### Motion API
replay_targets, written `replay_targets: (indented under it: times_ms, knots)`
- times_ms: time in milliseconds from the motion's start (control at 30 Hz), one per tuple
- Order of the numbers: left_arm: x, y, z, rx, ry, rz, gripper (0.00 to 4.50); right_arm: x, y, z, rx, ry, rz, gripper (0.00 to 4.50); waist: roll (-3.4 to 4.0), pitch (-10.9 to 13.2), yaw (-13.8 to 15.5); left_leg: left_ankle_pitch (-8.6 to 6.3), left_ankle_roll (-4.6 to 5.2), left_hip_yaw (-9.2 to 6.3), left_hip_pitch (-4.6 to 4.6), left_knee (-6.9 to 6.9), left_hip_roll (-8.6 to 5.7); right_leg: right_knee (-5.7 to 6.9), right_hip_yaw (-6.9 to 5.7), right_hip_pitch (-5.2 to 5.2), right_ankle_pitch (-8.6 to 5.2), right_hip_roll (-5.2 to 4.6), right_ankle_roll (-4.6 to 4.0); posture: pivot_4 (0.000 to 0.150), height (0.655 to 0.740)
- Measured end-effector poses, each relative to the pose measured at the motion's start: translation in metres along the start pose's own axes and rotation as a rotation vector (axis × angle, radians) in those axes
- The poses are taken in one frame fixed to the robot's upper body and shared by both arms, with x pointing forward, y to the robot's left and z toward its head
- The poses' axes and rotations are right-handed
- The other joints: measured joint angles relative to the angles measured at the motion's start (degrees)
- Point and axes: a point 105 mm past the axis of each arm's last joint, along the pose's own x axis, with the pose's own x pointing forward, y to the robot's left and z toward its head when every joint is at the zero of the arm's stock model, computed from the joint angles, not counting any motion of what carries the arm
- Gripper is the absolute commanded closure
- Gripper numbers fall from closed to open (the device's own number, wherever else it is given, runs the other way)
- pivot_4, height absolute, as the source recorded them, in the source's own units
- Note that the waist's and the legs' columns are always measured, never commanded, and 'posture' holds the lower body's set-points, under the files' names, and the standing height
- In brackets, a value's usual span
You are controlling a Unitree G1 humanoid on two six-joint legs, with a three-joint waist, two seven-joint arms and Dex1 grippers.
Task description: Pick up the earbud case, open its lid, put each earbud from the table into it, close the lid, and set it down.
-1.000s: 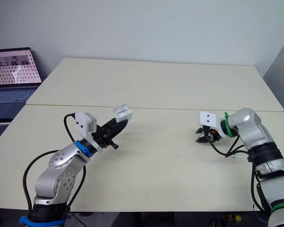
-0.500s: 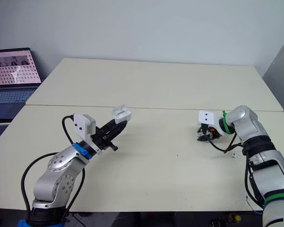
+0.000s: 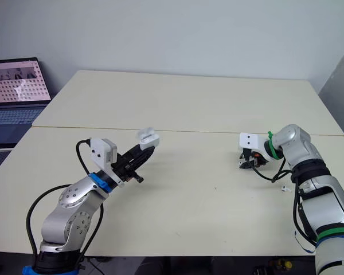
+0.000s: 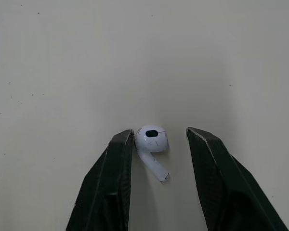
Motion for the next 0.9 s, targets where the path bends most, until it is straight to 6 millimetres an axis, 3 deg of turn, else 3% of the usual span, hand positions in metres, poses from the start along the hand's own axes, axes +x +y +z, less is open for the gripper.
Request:
replay_targets:
  times_ms: [67, 300, 467, 600, 700, 833, 900]
  knots:
    - [0.000, -0.001, 0.000, -0.004, -0.004, 0.000, 3.78, 0.000, 0.000, -0.001, -0.001, 0.001, 0.001, 4.12, 0.00, 0.0, 0.0, 0.00, 0.00, 0.00, 0.01, 0.01, 0.00, 0.01, 0.00, 0.00, 0.01, 0.00, 0.00, 0.150, 0.7400]
    - [0.002, -0.003, -0.001, -0.006, -0.011, -0.004, 3.78, -0.009, 0.001, -0.012, 0.026, 0.035, 0.007, 4.11, 0.00, 0.0, 0.3, 0.00, 0.00, -0.01, -0.02, 0.01, -0.04, -0.02, -0.01, 0.00, 0.01, -0.03, 0.00, 0.150, 0.7400]
    - [-0.001, -0.002, -0.004, -0.008, -0.005, 0.011, 3.78, -0.059, 0.013, -0.079, 0.037, 0.279, 0.004, 4.11, 0.02, 0.0, 1.3, -0.01, 0.00, 0.11, -0.06, -0.04, -0.13, -0.16, 0.01, -0.04, -0.02, -0.18, -0.01, 0.150, 0.7400]
    - [0.000, -0.003, -0.004, -0.012, -0.008, 0.014, 3.78, -0.066, 0.015, -0.095, 0.014, 0.327, -0.019, 4.11, 0.02, 0.0, 0.5, 0.00, 0.00, 0.18, 0.17, -0.03, -0.07, -0.05, 0.03, 0.07, -0.24, -0.16, -0.09, 0.150, 0.7400]
    - [0.002, -0.006, -0.005, -0.021, -0.011, 0.009, 3.78, -0.064, 0.015, -0.100, 0.026, 0.329, -0.036, 3.07, 0.01, 0.0, 0.0, 0.00, 0.00, 0.16, 0.79, -0.04, -0.06, -0.10, 0.03, 0.74, -0.32, -0.15, -0.13, 0.150, 0.7400]
    - [0.002, -0.005, -0.004, -0.020, -0.013, 0.011, 3.78, -0.066, 0.014, -0.106, 0.035, 0.343, -0.059, 1.71, -0.03, 0.0, 0.1, 0.00, 0.00, 0.13, 0.87, 0.02, -0.09, -0.13, 0.04, 0.87, -0.33, -0.17, -0.13, 0.150, 0.7400]
    - [0.002, -0.005, -0.004, -0.020, -0.013, 0.010, 3.78, -0.067, 0.014, -0.106, 0.029, 0.348, -0.059, 1.71, -0.03, 0.0, 0.1, 0.00, 0.00, 0.12, 0.86, 0.01, -0.09, -0.15, 0.03, 0.87, -0.33, -0.18, -0.13, 0.150, 0.7400]
